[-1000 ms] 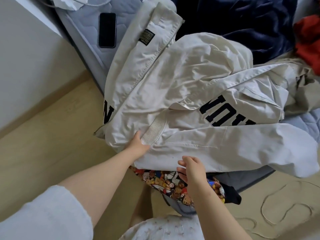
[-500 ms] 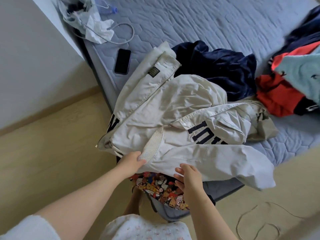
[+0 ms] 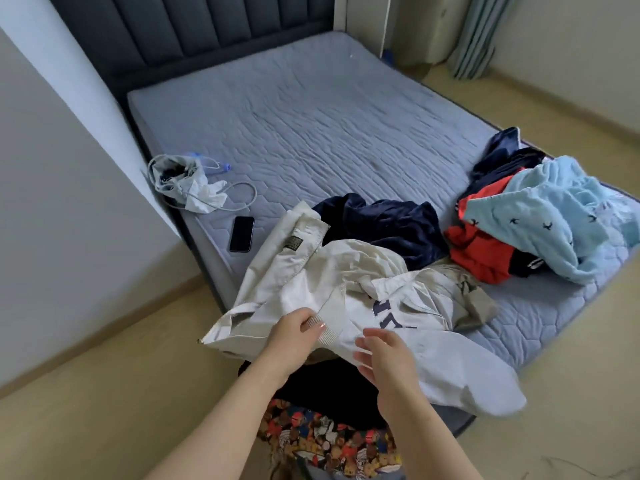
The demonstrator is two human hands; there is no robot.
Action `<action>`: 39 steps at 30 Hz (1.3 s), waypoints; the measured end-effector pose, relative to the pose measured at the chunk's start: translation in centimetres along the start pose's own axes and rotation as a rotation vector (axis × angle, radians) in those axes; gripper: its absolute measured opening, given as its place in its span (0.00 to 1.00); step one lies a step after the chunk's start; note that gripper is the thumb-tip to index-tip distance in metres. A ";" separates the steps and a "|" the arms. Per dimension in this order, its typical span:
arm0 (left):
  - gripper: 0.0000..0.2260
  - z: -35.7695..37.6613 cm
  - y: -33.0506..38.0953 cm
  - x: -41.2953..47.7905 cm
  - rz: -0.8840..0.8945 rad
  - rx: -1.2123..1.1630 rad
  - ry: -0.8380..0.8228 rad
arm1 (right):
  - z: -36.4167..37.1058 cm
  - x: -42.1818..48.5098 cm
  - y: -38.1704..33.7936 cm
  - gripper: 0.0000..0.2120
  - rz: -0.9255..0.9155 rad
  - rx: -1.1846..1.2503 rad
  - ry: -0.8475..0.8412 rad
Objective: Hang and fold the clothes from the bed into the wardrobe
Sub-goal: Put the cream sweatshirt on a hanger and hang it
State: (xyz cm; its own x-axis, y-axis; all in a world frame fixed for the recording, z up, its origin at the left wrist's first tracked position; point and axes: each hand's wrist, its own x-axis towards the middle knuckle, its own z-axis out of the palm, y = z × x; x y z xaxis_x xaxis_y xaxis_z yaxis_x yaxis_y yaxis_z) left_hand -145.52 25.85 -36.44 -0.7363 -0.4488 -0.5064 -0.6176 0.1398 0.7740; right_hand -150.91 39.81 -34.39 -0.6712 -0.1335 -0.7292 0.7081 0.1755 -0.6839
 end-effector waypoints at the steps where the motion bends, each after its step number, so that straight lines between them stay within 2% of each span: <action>1: 0.08 -0.5 1.3 -0.3 0.023 -0.090 0.000 | -0.1 -0.5 -0.9 0.09 -0.034 0.019 0.001; 4: 0.09 -2.8 6.7 -1.0 0.084 -0.373 0.028 | -0.2 -2.1 -4.0 0.09 -0.132 0.092 -0.016; 9: 0.09 -5.8 15.7 -2.7 0.243 -0.589 0.023 | 0.5 -5.1 -9.3 0.08 -0.398 0.142 -0.107; 13: 0.10 -6.7 20.8 -5.3 0.395 -0.771 -0.017 | 1.0 -7.5 -13.4 0.16 -0.666 0.089 -0.179; 17: 0.10 -7.9 25.7 -8.5 0.573 -0.847 -0.073 | 1.4 -10.8 -17.5 0.23 -0.995 0.087 -0.224; 21: 0.19 -9.1 29.5 -12.0 0.793 -0.859 -0.204 | 1.1 -14.0 -21.2 0.22 -1.196 0.143 -0.204; 24: 0.12 -9.8 31.2 -13.5 0.886 -0.884 -0.212 | 0.9 -15.5 -23.2 0.20 -1.265 0.224 -0.277; 28: 0.08 -9.8 30.7 -12.3 0.864 -0.809 -0.142 | 1.2 -14.3 -24.0 0.16 -1.206 0.175 -0.250; 32: 0.08 -8.0 26.2 -7.9 0.537 -0.615 0.069 | 2.1 -9.6 -20.2 0.18 -0.863 0.086 -0.183; 36: 0.09 -5.8 20.5 -4.2 0.271 -0.556 0.024 | 2.4 -5.7 -14.1 0.10 -0.591 0.101 0.035; 39: 0.08 -5.2 18.3 -3.0 0.191 -0.559 -0.003 | 2.5 -4.3 -10.8 0.10 -0.479 0.014 0.014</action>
State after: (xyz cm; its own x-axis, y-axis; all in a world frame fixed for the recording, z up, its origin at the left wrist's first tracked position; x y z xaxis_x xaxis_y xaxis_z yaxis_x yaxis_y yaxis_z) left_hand -153.14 25.18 -18.77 -0.8216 -0.4586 -0.3386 -0.2348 -0.2689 0.9341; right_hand -155.14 36.07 -23.91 -0.9257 -0.1829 -0.3311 0.3209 0.0840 -0.9434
